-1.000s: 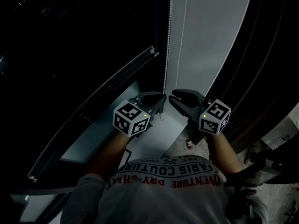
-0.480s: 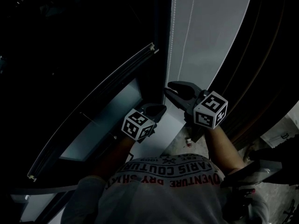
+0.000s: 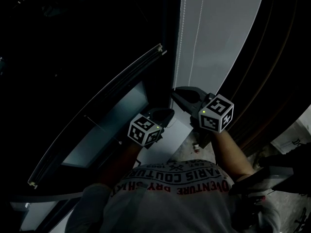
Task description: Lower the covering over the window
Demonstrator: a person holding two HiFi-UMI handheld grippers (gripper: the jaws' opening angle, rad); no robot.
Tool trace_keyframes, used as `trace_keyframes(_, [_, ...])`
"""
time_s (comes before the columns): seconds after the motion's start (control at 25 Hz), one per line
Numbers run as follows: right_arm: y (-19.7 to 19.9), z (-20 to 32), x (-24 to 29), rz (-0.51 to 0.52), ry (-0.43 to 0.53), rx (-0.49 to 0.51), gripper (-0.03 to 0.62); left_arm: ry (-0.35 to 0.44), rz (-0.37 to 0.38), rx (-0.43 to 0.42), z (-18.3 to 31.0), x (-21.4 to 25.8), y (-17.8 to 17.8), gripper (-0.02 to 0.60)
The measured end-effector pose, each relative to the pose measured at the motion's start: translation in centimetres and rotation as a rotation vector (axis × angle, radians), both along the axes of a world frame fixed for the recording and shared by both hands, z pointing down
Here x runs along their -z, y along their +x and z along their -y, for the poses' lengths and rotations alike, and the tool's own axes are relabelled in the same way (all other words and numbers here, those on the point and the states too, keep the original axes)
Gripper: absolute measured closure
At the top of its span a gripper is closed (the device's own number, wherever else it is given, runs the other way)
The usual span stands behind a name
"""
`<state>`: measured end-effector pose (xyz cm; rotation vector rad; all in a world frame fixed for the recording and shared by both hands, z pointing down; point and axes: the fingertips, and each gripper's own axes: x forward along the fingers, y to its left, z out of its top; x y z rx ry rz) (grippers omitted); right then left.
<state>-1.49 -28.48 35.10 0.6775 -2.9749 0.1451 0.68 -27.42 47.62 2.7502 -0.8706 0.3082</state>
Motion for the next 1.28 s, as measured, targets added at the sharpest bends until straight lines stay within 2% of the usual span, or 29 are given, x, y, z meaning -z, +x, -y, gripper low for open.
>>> trace_keyframes(0.28, [0.1,-0.7,0.0,0.015,0.011,0.012,0.588,0.015,0.009,0.013,-0.1,0.1,-0.4,0.572])
trace_keyframes(0.48, [0.3,-1.1,0.2,0.083,-0.005,-0.001,0.588,0.037,0.043,0.017,-0.1,0.0,-0.9,0.571])
trace_keyframes(0.72, [1.9,-0.7,-0.3,0.077,0.048,-0.080,0.588,0.038,0.010,-0.015,-0.7,0.0,-1.0,0.528])
trace_keyframes(0.84, [2.1,-0.7,-1.8,0.013,0.053,-0.094,0.588,0.017,0.009,-0.041,-0.9,0.3,-1.1,0.528])
trace_keyframes(1.0, [2.7,-0.5,-4.7,0.000,-0.004,-0.103,0.588,0.031,-0.033,-0.045,-0.7,2.5,-1.4,0.528])
trace_keyframes(1.12, [2.9,-0.4,-6.5,-0.052,-0.005,-0.105,0.588,0.047,-0.096,-0.032,-0.1,4.4,-1.9,0.528])
trace_keyframes(1.28, [3.4,-0.2,-7.1,-0.022,-0.031,-0.113,0.588,0.065,-0.175,-0.032,0.2,7.1,-1.7,0.528])
